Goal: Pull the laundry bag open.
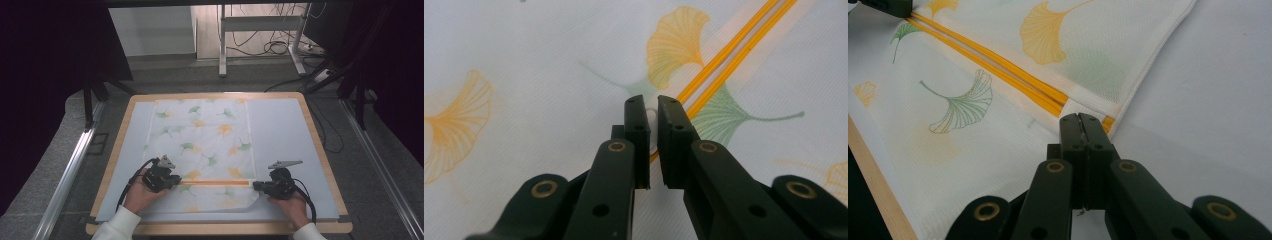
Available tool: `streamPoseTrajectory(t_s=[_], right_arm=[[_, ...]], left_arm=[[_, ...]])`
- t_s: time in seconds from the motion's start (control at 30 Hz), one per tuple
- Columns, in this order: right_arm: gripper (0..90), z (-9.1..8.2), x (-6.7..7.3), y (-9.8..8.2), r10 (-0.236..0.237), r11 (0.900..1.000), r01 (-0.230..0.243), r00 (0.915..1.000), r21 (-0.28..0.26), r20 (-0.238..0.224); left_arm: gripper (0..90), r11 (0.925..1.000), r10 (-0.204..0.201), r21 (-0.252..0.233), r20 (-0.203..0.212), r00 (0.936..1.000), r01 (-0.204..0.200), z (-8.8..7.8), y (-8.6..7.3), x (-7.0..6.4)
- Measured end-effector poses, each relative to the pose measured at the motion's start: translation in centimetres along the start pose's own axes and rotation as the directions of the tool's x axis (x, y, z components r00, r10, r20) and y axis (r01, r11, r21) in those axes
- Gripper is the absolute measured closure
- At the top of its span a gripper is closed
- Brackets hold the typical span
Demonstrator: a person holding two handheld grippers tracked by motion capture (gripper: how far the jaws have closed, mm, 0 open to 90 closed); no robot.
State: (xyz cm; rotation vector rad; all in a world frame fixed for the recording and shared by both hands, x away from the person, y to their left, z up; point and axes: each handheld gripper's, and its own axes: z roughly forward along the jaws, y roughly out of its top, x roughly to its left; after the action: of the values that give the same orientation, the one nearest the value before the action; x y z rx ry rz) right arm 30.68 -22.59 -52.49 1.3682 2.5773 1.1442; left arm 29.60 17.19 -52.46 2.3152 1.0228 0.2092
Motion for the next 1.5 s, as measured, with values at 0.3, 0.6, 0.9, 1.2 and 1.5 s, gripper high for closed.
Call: streamPoseTrajectory(t_s=[0.3,0.6,0.9,1.2,1.5], right_arm=[[89.4,0.0,0.0,0.0,0.000,1.000,0.000,1.0000,-0.001,0.000],[89.3,0.0,0.0,0.0,0.000,1.000,0.000,1.0000,0.000,0.000],[89.4,0.0,0.0,0.0,0.001,1.000,-0.001,1.0000,0.001,0.000],[89.4,0.0,0.0,0.0,0.001,1.000,-0.001,1.0000,-0.001,0.001],[89.3,0.0,0.0,0.0,0.002,1.000,-0.002,1.0000,0.000,0.000]], left_arm=[[84.9,0.9999,-0.013,0.001,-0.008,0.9999,0.013,-0.4,-0.6,0.5],[84.9,0.9997,-0.023,0.003,-0.028,0.9993,0.023,-0.9,-1.2,1.0],[84.9,0.9994,-0.036,0.002,-0.040,0.9985,0.036,-1.3,-1.8,1.6],[84.9,0.9991,-0.041,-0.001,-0.045,0.9981,0.041,-1.5,-2.0,1.6],[84.9,0.9986,-0.053,-0.003,-0.056,0.9970,0.053,-1.9,-2.6,2.2]])
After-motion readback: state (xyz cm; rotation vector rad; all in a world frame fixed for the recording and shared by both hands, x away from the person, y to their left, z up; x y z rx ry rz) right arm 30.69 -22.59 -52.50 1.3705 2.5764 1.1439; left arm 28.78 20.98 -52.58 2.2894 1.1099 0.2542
